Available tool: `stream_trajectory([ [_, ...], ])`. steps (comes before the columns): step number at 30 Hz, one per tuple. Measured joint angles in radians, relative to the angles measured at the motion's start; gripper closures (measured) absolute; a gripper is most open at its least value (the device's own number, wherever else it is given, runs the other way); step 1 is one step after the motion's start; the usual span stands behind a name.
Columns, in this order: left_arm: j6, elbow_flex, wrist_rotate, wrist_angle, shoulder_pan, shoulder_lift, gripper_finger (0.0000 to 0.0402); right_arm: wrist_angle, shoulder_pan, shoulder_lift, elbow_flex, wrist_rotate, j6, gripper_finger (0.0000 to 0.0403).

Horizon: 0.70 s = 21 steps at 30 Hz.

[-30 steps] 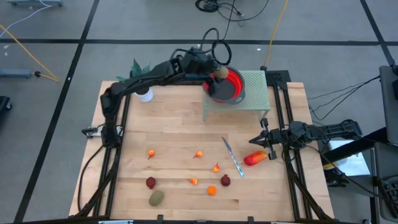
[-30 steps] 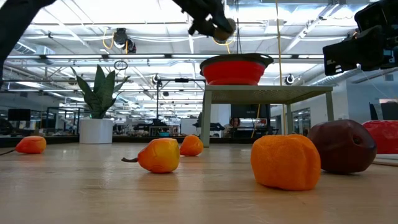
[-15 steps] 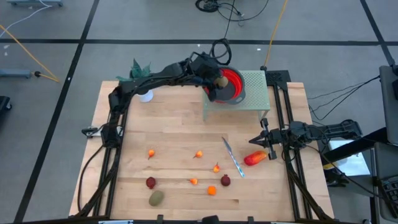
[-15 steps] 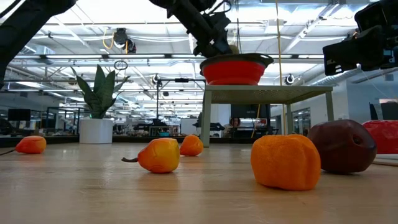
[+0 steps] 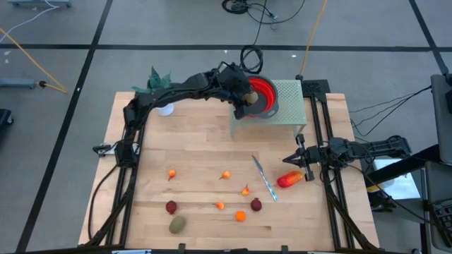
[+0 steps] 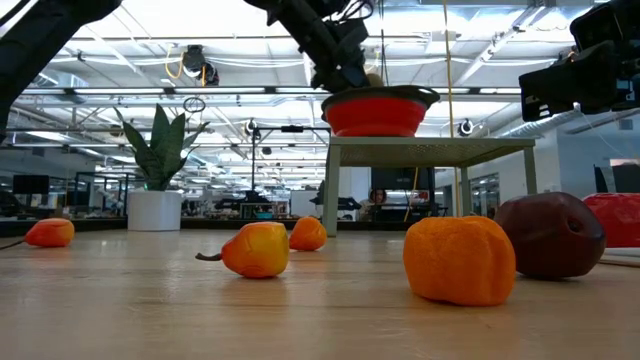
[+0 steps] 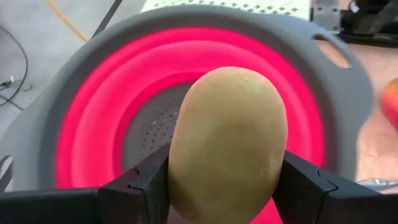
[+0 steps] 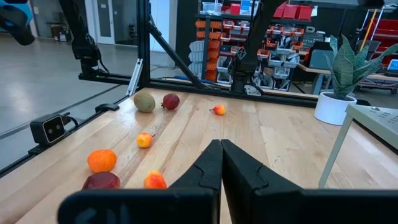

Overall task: Pick & Place Fruit
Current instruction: Put the brown kiwi fruit into the red basket on the shelf

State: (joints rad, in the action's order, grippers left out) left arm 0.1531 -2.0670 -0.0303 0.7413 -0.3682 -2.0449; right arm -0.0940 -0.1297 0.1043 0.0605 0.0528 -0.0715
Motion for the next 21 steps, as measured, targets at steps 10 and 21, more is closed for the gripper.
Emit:
stream_trajectory([
  [10,0.007,0.002,-0.007,-0.02,-0.002,-0.025,0.0183,0.0,0.0,0.0,0.0,0.0,0.0,0.0403],
  [21,-0.001,0.002,-0.006,-0.018,-0.004,-0.03,0.0183,0.0,0.0,0.0,0.0,0.0,0.0,0.0403],
])
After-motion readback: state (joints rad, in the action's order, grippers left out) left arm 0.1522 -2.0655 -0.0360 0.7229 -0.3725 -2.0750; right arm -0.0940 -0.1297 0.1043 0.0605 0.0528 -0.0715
